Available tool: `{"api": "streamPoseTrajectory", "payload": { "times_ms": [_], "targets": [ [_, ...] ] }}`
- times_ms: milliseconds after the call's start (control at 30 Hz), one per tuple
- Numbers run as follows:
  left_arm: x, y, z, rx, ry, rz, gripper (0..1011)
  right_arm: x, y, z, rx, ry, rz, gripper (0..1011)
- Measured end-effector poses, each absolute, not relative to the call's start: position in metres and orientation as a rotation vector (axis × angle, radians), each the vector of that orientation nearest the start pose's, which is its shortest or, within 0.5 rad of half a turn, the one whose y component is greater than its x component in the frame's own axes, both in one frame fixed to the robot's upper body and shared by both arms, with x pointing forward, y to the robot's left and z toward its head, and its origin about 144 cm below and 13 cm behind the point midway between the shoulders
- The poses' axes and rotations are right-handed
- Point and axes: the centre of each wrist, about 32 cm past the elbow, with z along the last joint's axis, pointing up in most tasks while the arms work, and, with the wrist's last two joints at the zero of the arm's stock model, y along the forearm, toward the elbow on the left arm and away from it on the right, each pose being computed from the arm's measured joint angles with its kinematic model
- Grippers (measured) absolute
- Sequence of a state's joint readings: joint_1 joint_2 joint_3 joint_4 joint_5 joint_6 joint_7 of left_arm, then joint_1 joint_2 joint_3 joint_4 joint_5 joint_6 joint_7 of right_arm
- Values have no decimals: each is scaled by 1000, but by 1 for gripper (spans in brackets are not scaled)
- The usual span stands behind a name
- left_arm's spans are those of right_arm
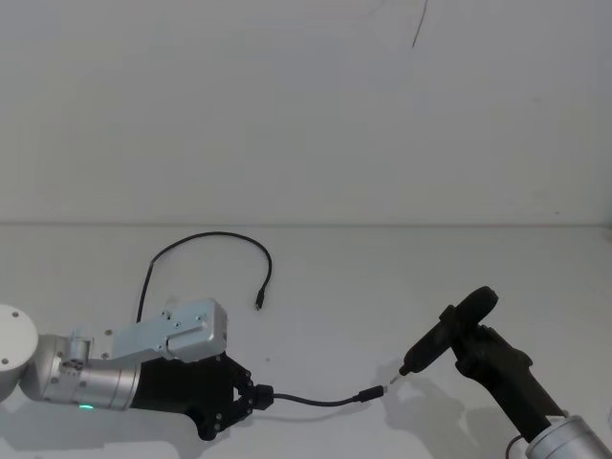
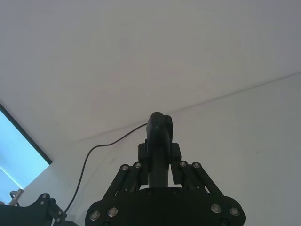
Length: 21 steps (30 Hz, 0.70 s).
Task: Pick up the data cable with the one hand.
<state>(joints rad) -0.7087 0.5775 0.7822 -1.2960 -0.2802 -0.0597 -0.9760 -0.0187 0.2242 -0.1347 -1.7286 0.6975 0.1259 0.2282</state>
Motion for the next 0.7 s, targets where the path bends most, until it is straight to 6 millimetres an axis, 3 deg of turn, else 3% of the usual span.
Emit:
{"api": "streamPoseTrajectory", "payload": {
  "times_ms": [700],
  "targets": [
    [589,252,1250,474,-325,137,48,451,-240,1178,369,411,-1091,263]
  ]
}}
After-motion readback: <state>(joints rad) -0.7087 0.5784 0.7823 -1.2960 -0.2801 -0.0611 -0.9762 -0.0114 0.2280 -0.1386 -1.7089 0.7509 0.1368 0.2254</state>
